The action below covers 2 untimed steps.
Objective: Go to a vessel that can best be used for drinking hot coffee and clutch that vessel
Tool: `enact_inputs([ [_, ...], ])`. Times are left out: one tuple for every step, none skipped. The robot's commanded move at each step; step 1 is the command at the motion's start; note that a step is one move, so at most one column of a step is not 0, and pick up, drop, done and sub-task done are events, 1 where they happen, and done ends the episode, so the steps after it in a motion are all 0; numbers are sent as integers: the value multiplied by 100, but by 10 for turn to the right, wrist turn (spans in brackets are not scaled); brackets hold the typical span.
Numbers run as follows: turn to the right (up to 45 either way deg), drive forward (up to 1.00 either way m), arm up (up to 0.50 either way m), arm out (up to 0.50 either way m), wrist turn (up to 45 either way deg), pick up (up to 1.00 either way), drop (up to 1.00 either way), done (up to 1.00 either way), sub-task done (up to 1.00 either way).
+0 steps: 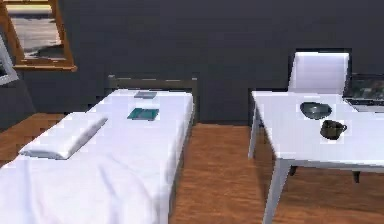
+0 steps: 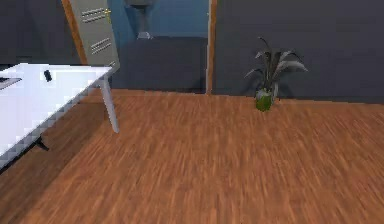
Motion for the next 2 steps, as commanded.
enact_inputs([
  [-450,0,0,0,0,0,0,0,0],
  [450,0,0,0,0,0,0,0,0],
])
